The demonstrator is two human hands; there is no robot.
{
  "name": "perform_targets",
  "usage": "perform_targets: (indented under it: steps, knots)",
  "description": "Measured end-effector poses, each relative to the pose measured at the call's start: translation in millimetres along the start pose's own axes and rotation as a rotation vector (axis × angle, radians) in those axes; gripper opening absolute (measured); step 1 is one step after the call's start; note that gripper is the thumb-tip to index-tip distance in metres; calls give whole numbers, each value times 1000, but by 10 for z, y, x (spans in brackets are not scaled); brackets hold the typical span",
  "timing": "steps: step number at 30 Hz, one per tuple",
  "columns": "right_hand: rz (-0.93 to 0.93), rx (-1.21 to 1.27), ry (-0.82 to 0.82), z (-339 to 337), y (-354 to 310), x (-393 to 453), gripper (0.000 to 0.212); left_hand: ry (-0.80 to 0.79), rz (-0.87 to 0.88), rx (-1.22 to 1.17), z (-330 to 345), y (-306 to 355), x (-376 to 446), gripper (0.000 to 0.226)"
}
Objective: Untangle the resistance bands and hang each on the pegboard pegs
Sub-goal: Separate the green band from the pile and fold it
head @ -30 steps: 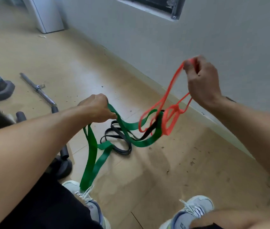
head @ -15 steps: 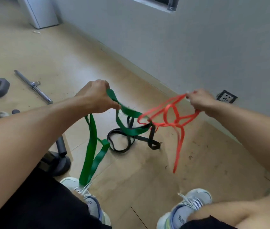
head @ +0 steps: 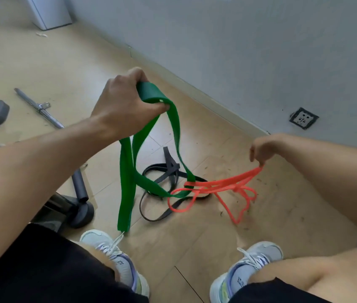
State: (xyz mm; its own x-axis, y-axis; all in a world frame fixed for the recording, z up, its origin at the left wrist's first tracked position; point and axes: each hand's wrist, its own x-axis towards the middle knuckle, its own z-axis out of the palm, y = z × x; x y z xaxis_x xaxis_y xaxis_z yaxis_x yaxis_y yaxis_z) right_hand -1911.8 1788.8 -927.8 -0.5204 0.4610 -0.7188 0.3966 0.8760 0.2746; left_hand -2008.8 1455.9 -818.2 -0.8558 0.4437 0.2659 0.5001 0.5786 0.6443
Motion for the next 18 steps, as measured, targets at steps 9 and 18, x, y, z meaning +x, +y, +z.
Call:
perform_targets:
  steps: [9, 18]
  knots:
    - [-501, 498, 92, 350, -1204, -6, 120, 123, 106, -91, 37, 48, -9, 47]
    - [-466, 989, -9, 683, -1560, -49, 38, 287, 131, -293, -51, 105, -32, 45]
